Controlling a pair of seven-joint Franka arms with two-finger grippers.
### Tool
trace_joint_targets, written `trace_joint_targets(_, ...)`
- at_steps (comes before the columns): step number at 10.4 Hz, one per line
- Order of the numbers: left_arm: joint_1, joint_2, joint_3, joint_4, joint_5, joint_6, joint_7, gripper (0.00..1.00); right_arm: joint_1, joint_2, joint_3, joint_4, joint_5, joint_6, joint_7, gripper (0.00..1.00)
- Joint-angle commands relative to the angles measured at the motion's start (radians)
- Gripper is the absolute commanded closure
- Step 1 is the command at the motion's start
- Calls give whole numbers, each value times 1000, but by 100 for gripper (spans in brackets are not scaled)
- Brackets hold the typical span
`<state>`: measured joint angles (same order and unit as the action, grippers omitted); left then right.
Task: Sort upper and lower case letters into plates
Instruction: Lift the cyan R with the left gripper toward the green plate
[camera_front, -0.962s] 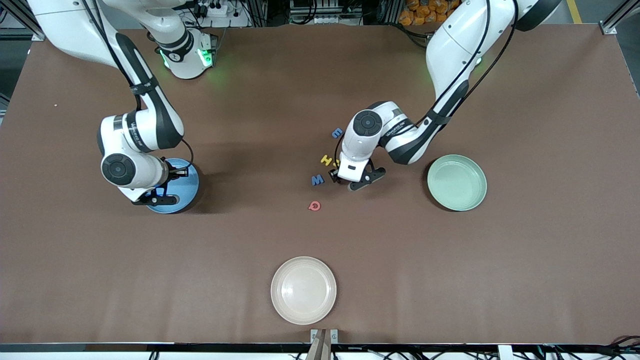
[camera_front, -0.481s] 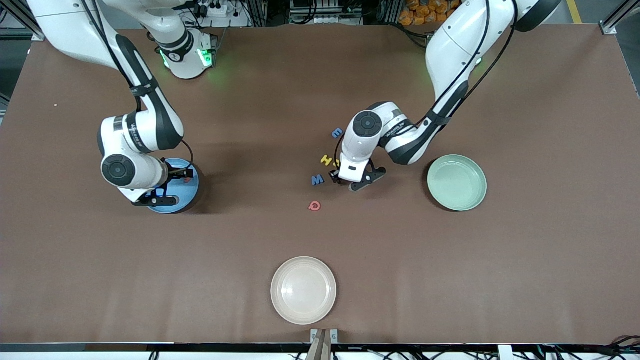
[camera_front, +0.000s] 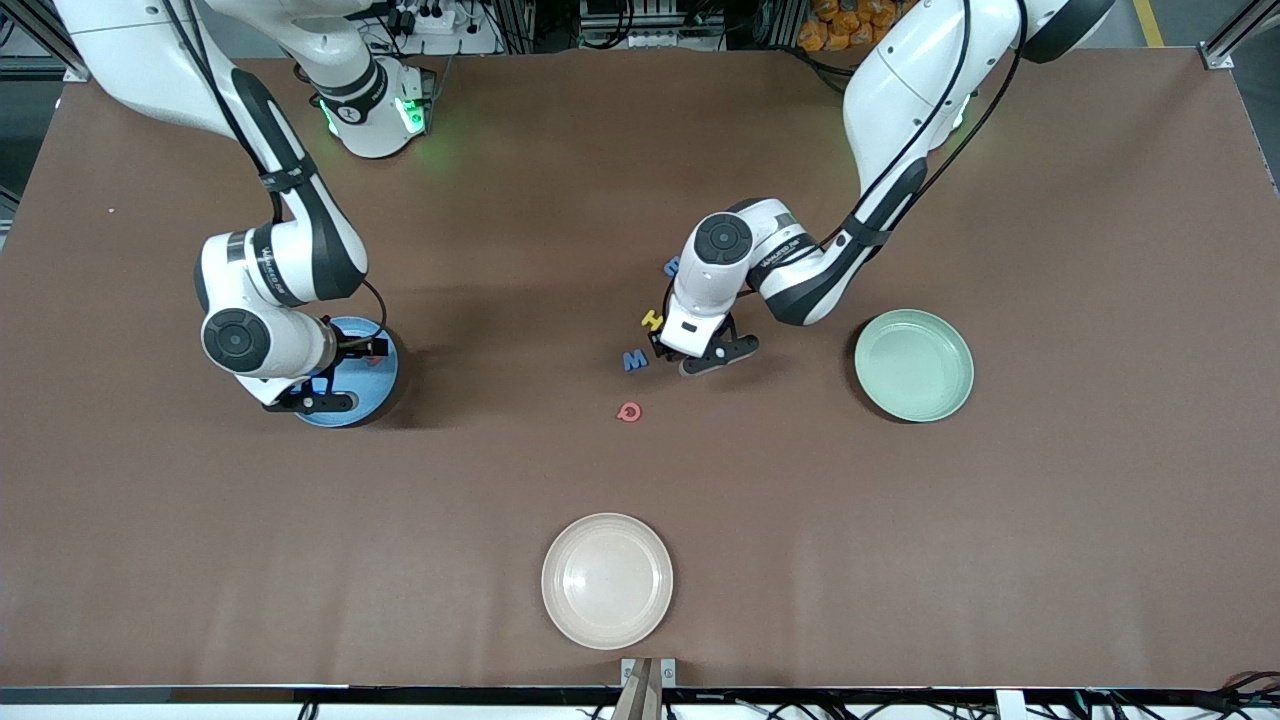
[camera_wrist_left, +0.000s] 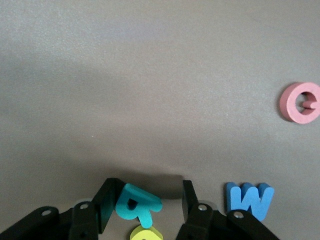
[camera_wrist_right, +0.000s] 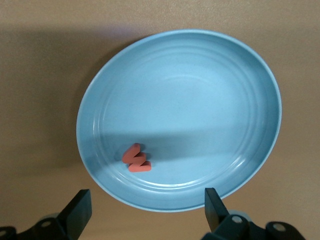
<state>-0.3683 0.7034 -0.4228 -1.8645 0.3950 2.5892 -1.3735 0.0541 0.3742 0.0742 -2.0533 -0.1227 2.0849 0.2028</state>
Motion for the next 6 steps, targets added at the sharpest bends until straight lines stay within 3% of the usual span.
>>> trace_joint_targets(1, -18, 22, 4, 10, 24, -8, 54, 40, -11, -17, 9, -7, 18, -3, -19, 0)
trace_joint_targets(6, -8, 24, 6, 16, 22, -49, 174, 54, -10, -17, 9, -10, 18, -3, -19, 0)
